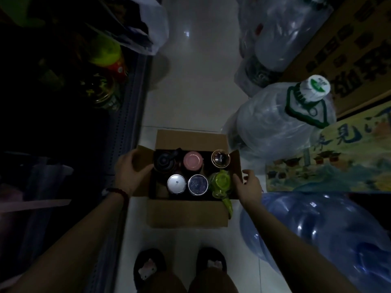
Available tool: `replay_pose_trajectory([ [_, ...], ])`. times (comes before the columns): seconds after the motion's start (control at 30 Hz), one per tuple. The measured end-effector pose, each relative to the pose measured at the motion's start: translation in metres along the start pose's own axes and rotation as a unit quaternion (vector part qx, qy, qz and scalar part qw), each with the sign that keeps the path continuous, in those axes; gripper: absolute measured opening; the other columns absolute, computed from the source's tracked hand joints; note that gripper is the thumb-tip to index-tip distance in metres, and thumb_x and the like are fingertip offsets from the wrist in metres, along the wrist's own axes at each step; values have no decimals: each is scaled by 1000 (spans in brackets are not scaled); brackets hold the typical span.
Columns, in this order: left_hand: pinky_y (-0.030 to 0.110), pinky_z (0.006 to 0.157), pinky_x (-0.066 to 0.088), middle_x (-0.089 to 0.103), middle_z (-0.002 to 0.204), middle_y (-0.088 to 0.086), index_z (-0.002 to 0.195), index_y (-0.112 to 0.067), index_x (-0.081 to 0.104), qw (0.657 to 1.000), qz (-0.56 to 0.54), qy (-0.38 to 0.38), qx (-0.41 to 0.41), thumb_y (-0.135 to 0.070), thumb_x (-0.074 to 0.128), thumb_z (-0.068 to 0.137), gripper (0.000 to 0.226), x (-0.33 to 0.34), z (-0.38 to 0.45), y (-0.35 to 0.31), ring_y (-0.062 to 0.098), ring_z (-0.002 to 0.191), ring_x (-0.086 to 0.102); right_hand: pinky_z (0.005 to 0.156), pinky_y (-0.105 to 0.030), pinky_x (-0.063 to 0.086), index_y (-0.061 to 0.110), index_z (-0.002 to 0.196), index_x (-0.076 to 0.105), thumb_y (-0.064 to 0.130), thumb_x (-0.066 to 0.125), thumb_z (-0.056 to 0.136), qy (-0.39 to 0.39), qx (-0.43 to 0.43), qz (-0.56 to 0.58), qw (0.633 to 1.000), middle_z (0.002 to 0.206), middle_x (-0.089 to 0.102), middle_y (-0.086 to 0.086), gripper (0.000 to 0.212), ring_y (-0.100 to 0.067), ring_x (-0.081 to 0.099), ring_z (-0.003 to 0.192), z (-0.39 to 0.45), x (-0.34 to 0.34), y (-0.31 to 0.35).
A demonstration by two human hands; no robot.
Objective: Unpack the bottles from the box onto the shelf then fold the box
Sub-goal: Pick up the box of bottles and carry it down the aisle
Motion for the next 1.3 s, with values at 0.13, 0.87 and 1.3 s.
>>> replay_pose_trajectory([
  [0.13,45,104,41,45,138,13,141,-17,37,998,-55,-20,-26,-31,78,75,78,10,23,21,30,124,47,81,-32,43,9,131,46,36,58,92,-9,-1,21,1000,115,60,-17,50,-32,58,104,31,15,-9],
  [0.87,46,89,52,66,104,15,112,-7,63,975,-178,35,-129,-17,57,93,22,24,19,44,30,95,64,66,-29,36,10,77,59,36,43,100,-3,-20,-27,999,68,57,-6,38,-23,54,69,30,17,14],
  [1.3,39,85,51,71,105,14,105,-8,68,987,-114,11,-115,-19,61,90,20,-130,-74,-89,28,97,65,66,-31,35,-7,88,66,35,47,99,-12,-15,-17,1000,84,64,-24,48,-37,63,85,-95,-132,126],
])
Point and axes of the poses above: each hand's wrist, its own z-axis towards the middle knuckle, its own x-axis out of the palm, y = z × x, the point moved 10 cm from there along z, towards the middle knuckle
